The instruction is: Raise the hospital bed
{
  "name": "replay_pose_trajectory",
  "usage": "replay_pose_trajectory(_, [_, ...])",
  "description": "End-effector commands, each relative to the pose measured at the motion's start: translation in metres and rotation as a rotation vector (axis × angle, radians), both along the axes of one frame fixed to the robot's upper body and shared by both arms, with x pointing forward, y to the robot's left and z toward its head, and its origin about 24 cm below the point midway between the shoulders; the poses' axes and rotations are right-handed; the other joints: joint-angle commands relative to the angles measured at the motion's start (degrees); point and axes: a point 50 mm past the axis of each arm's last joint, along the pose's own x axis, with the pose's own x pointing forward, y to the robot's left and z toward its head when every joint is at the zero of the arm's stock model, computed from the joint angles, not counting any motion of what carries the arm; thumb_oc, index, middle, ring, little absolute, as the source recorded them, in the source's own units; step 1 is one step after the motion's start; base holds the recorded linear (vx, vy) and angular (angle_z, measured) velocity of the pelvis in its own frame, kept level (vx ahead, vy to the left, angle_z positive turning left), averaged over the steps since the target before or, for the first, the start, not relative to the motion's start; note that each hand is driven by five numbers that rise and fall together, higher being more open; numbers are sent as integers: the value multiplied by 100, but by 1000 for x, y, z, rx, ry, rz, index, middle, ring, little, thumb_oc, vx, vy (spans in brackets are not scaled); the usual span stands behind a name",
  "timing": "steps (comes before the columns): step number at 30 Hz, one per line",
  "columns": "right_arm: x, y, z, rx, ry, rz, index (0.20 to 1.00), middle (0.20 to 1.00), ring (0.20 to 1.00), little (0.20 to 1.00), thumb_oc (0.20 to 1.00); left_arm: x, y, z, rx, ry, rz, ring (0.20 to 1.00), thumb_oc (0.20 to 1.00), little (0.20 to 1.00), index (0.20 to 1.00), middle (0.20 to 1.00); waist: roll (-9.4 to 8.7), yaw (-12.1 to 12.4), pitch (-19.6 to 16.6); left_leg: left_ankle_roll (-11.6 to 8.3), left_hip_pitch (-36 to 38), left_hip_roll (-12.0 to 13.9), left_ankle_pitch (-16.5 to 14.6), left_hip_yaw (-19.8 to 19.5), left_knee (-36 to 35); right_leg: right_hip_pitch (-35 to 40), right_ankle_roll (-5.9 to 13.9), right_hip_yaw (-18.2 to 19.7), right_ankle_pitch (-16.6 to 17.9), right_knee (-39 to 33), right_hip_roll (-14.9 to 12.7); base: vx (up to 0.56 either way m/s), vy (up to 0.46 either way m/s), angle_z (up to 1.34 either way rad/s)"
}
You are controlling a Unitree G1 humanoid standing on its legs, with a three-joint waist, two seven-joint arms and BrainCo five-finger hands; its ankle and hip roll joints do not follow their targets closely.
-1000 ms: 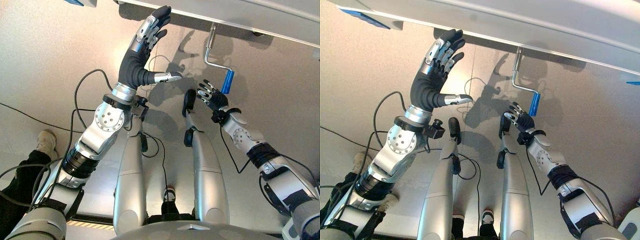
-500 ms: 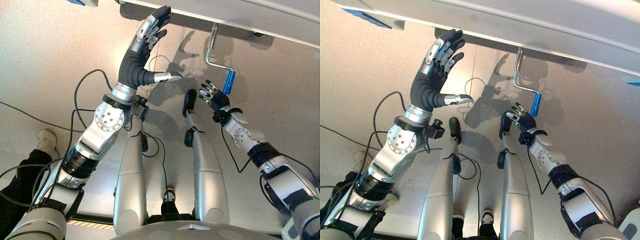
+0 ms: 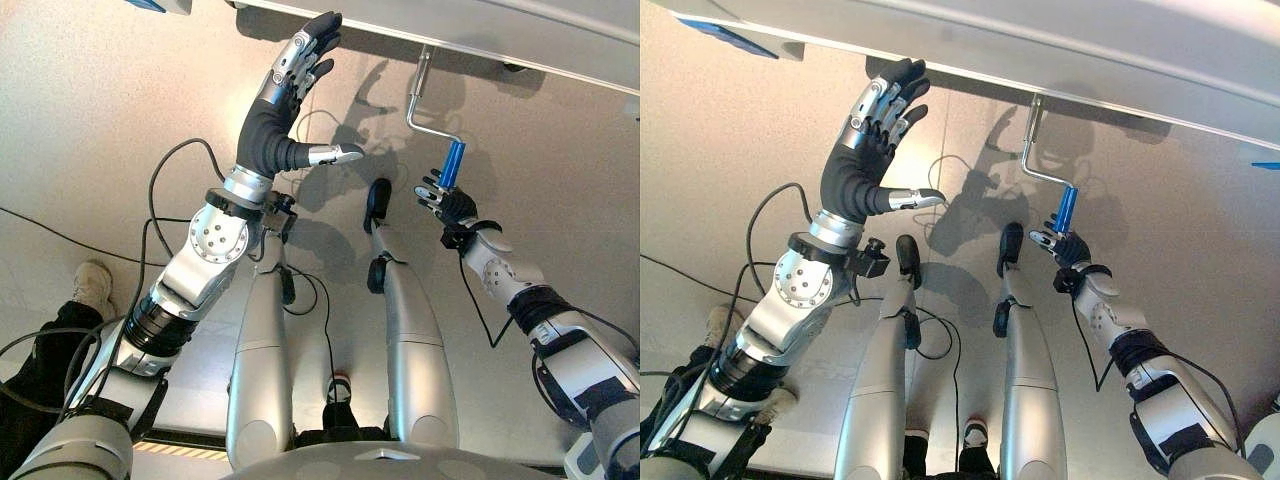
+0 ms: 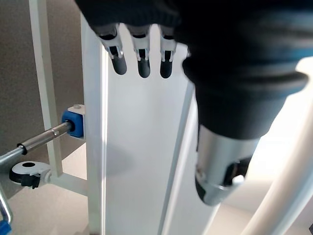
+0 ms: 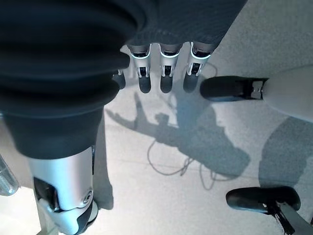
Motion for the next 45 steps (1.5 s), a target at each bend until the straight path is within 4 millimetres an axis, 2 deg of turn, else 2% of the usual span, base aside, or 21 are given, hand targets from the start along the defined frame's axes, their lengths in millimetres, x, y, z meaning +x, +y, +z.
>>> replay_pose_trajectory(1, [-3, -11, 3, -67, -8, 7, 1000, 1000, 1000, 1000, 1000, -20, -4, 14, -58, -92, -86, 1000, 1000, 1000, 1000, 1000, 234, -105, -137, 140, -138, -143, -141, 2, 154, 318, 681, 36, -167, -239, -106, 0, 0, 0])
replay_pose_trajectory(5, [-2, -10, 5, -65, -19, 15, 1000, 1000, 1000, 1000, 1000, -20, -4, 14, -53, -94, -83, 1000, 1000, 1000, 1000, 1000, 227, -110, -137, 140, -122, -140, -135, -3, 139, 326, 683, 38, -170, -244, -102, 0, 0, 0])
replay_pose_trajectory(7, [-1, -1, 19, -64, -74, 68, 1000, 1000, 1000, 1000, 1000, -20, -2, 14, -53, -94, -73, 1000, 1000, 1000, 1000, 1000, 218, -115, -137, 139, -111, -136, -132, 2, 141, 340, 685, 29, -171, -245, -109, 0, 0, 0])
replay_pose_trajectory(15, [-1, 9, 51, -68, -193, 148, 1000, 1000, 1000, 1000, 1000, -21, -1, 12, -35, -96, -59, 1000, 1000, 1000, 1000, 1000, 190, -116, -137, 134, -78, -126, -126, -17, 110, 359, 685, 27, -183, -232, -95, 0, 0, 0])
replay_pose_trajectory(23, [0, 9, 72, -97, -258, 161, 1000, 1000, 1000, 1000, 1000, -21, 0, 10, -28, -91, -52, 1000, 1000, 1000, 1000, 1000, 184, -115, -137, 126, -57, -118, -133, -17, 86, 376, 694, 12, -209, -218, -96, 0, 0, 0])
replay_pose_trajectory(28, [1, 5, 71, -112, -249, 142, 1000, 1000, 1000, 1000, 1000, -21, 1, 10, -31, -88, -50, 1000, 1000, 1000, 1000, 1000, 195, -103, -137, 128, -50, -121, -140, -10, 90, 375, 697, 14, -210, -202, -98, 0, 0, 0])
replay_pose_trajectory(38, [3, 10, 78, -114, -270, 164, 1000, 1000, 1000, 1000, 1000, -23, 0, 12, -38, -99, -58, 1000, 1000, 1000, 1000, 1000, 197, -114, -137, 133, -65, -118, -164, 8, 131, 350, 688, 42, -203, -193, -97, 0, 0, 0])
replay_pose_trajectory(45, [8, 20, 65, -107, -218, 181, 1000, 1000, 1000, 1000, 1000, -22, -3, 13, -36, -96, -79, 1000, 1000, 1000, 1000, 1000, 227, -72, -137, 131, -48, -131, -148, -7, 112, 366, 674, 30, -209, -178, -95, 0, 0, 0])
